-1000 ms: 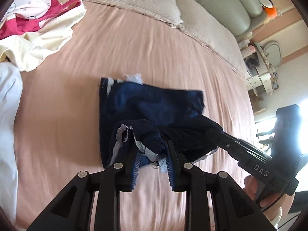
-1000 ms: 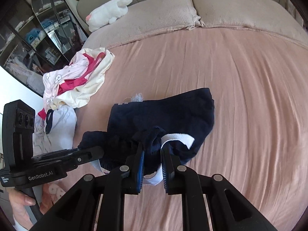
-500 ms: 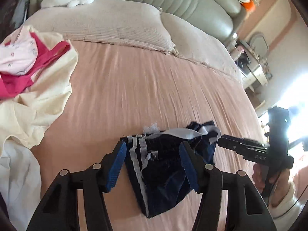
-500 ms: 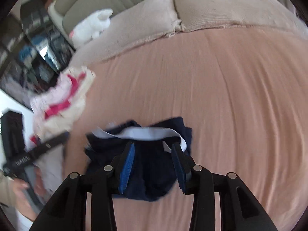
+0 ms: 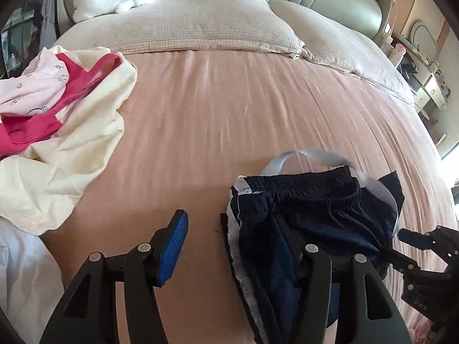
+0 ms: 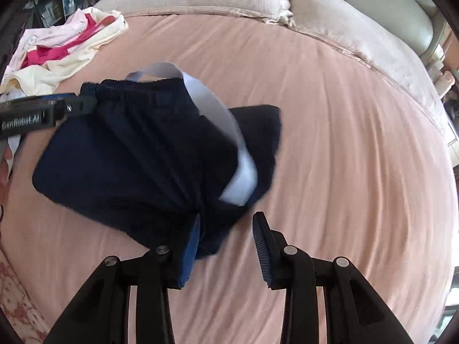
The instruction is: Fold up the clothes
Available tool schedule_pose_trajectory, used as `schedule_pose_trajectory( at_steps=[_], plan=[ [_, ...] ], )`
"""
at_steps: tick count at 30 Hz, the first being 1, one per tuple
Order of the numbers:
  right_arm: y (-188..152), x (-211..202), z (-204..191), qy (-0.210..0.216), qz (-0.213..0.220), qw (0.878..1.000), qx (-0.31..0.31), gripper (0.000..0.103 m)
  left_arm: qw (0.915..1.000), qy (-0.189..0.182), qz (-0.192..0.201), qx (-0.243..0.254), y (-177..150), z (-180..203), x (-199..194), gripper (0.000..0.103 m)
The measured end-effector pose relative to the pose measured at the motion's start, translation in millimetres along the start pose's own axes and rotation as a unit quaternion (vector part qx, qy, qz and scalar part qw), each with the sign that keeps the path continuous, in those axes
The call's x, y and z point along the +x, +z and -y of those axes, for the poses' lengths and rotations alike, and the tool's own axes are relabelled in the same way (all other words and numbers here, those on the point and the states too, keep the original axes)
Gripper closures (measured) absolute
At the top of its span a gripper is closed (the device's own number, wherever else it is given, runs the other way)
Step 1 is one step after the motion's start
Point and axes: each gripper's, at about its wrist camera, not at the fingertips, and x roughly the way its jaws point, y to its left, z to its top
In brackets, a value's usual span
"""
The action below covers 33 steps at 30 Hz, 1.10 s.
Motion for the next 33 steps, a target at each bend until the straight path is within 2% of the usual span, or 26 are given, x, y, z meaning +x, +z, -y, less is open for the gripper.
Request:
schedule_pose_trajectory(
  at_steps=[1, 2, 5, 8, 10, 11, 13, 15, 17, 19, 23, 26, 27, 29, 30, 33],
  plan=[
    [-5, -1, 4, -0.013, -0.008, 1.000, 0.009, 0.068, 1.0000, -0.005, -0.003, 0.002, -2, 0, -2, 0.048],
    [-8, -4, 10, -0.003, -0.006, 1.000, 0.024, 0.068, 0.9998, -0.016, -0.009, 0.009, -4, 1, -6, 0.048],
    [-3, -15, 23, 0.080, 0.027, 0.993, 0.087, 0.067, 0.9989, -0.029, -0.003, 0.035, -8, 10, -21, 0.048],
    [15, -26, 13, 0.102, 0.090, 0.988, 0.079, 0.065, 0.9984, -0.031, 0.014, 0.046, -7, 17, -30, 0.048],
    [25, -19, -3, 0.120, 0.095, 0.987, 0.054, 0.065, 0.9984, -0.037, 0.004, 0.044, -8, 15, -27, 0.048],
    [27, -10, -9, 0.126, 0.080, 0.988, 0.048, 0.065, 0.9981, -0.043, -0.003, 0.044, -10, 15, -23, 0.048],
    [24, 7, -22, 0.111, 0.043, 0.993, 0.026, 0.065, 0.9979, -0.039, -0.012, 0.050, -11, 17, -11, 0.048],
    [19, 5, -31, 0.063, 0.039, 0.997, -0.018, 0.066, 0.9975, 0.013, -0.015, 0.068, -12, 20, 0, 0.048],
    [14, -3, -25, 0.025, 0.026, 0.999, -0.022, 0.054, 0.9977, 0.024, -0.011, 0.063, -12, 19, 1, 0.048],
    [13, -11, -15, 0.034, 0.043, 0.998, 0.009, 0.052, 0.9976, 0.017, 0.009, 0.067, -12, 22, -11, 0.048],
    [30, -19, -5, 0.054, 0.098, 0.992, 0.054, 0.051, 0.9907, 0.048, 0.060, 0.113, -16, 40, -23, 0.048],
    [52, -14, -10, 0.074, 0.132, 0.987, 0.055, 0.051, 0.9919, 0.045, 0.060, 0.102, -14, 37, -22, 0.048],
    [58, -9, -12, 0.069, 0.136, 0.987, 0.049, 0.051, 0.9926, 0.043, 0.059, 0.097, -12, 36, -22, 0.048],
    [74, 20, -23, 0.036, 0.107, 0.993, 0.024, 0.051, 0.9940, 0.038, 0.056, 0.086, -10, 33, -21, 0.046],
    [74, 32, -23, 0.027, 0.096, 0.995, 0.019, 0.051, 0.9946, 0.036, 0.055, 0.080, -8, 31, -21, 0.043],
    [53, 11, -3, 0.051, 0.130, 0.989, 0.057, 0.051, 0.9963, 0.028, 0.051, 0.064, -4, 26, -19, 0.041]
  ],
)
